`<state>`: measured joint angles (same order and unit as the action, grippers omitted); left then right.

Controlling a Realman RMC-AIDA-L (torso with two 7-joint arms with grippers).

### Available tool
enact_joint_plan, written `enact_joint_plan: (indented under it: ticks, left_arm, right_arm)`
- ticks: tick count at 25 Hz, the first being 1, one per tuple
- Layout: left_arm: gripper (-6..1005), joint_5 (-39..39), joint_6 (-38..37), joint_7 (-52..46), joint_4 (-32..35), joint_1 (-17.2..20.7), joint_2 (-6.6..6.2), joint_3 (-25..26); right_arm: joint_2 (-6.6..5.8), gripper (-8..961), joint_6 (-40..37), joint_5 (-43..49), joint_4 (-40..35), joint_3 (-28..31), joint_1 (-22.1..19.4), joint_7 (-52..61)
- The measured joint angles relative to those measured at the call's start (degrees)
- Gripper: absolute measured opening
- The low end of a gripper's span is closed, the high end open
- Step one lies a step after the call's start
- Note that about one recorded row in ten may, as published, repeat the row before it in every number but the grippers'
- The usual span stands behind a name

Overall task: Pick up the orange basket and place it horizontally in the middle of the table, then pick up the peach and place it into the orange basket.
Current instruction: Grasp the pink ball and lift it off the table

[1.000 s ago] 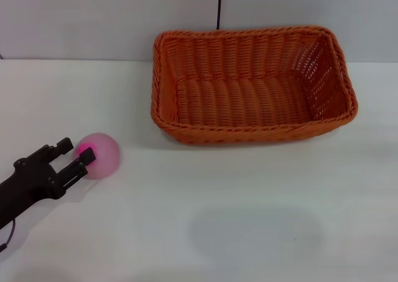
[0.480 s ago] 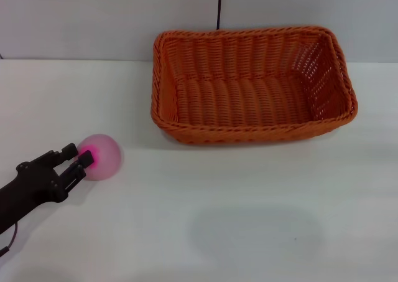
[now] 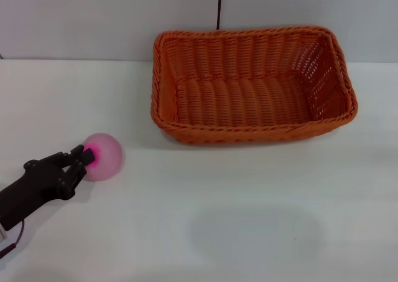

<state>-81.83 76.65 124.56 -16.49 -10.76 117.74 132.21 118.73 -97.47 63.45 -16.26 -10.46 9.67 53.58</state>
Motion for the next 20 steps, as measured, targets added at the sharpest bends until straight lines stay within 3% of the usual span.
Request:
enact_joint_plan:
  ticks: [11,20]
  left_arm:
    - [36,0.0,-0.44,-0.29,0.48,-0.75,0.12,-0.99]
    - [55,-0.01,2.13,-1.75,0.34,-0.75,0.12,-0.99]
  right_arm:
    - [-0.08,423,0.0,0.0,0.78,0.0,-0.3,-0.06]
    - [-0.09,423,0.0,0.0,0.95,0.0,-0.27,-0.32]
